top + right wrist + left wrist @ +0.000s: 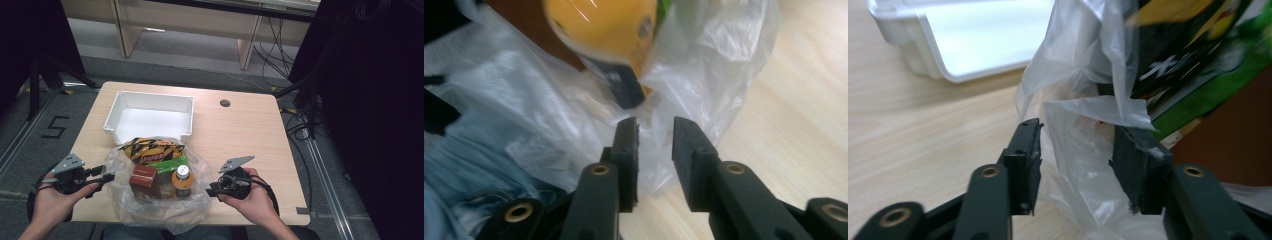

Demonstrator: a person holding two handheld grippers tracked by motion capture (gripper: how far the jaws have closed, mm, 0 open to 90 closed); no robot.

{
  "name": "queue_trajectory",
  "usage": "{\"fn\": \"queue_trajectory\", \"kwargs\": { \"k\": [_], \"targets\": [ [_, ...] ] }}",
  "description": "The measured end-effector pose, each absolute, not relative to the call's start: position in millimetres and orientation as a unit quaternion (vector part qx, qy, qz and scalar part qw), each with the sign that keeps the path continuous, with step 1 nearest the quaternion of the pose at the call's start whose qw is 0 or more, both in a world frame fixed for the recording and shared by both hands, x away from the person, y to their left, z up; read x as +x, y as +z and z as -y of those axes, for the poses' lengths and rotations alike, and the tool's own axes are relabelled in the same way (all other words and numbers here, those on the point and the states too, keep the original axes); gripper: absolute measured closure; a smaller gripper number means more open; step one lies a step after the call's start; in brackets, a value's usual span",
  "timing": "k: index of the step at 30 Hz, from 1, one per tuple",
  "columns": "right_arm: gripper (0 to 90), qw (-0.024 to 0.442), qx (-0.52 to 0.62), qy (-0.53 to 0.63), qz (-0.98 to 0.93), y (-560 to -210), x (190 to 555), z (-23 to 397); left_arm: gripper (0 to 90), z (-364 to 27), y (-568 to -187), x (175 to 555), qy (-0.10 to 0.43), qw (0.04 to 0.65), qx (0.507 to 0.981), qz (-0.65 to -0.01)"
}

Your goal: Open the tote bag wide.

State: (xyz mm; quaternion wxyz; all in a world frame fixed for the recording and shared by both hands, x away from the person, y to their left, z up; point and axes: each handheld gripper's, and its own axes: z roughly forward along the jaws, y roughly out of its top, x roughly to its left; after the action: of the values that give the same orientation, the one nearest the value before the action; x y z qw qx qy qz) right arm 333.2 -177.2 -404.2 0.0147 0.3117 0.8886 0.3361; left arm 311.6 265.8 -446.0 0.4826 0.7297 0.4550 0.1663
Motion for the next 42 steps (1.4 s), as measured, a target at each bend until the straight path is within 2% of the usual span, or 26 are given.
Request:
{"fn": "queue_trajectory", "kwargs": {
  "k": [4,7,8,9,10,13,19,22,24,26,29,34,42],
  "targets": [
    [69.7,0.051,0.307,0.371,-0.875,-381,330,184,48.4,-274,-427,309,0.194,0.499,0.731,-0.423],
    [65.4,0.080,0.307,0.383,-0.868,-369,339,188,47.7,-274,-413,309,0.202,0.519,0.712,-0.427],
    [64.4,0.087,0.308,0.386,-0.865,-367,344,187,47.6,-277,-409,314,0.212,0.525,0.718,-0.404],
    [63.3,0.093,0.308,0.394,-0.861,-367,349,186,47.5,-278,-404,315,0.214,0.520,0.719,-0.407],
    [62.1,0.091,0.311,0.388,-0.863,-365,354,185,47.5,-275,-401,315,0.211,0.526,0.703,-0.430],
    [60.3,0.088,0.313,0.388,-0.862,-368,374,178,46.8,-275,-395,326,0.209,0.528,0.704,-0.426],
    [57.6,0.062,0.305,0.383,-0.870,-384,401,161,45.4,-268,-405,352,0.164,0.484,0.753,-0.415],
    [56.7,0.052,0.314,0.379,-0.869,-395,407,152,49.4,-262,-419,361,0.142,0.459,0.775,-0.410],
    [62.1,0.042,0.312,0.367,-0.875,-401,413,151,53.9,-258,-428,365,0.124,0.439,0.795,-0.400],
    [72.7,0.037,0.306,0.354,-0.883,-406,416,150,59.8,-252,-438,369,0.106,0.436,0.797,-0.404],
    [83.9,0.034,0.312,0.352,-0.882,-414,418,147,73.8,-249,-448,375,0.097,0.412,0.811,-0.404],
    [88.8,0.051,0.326,0.332,-0.884,-421,422,146,86.4,-239,-460,385,0.089,0.376,0.823,-0.416],
    [90.0,0.069,0.334,0.306,-0.889,-442,435,148,88.6,-229,-476,394,0.089,0.356,0.821,-0.437]
  ]
}}
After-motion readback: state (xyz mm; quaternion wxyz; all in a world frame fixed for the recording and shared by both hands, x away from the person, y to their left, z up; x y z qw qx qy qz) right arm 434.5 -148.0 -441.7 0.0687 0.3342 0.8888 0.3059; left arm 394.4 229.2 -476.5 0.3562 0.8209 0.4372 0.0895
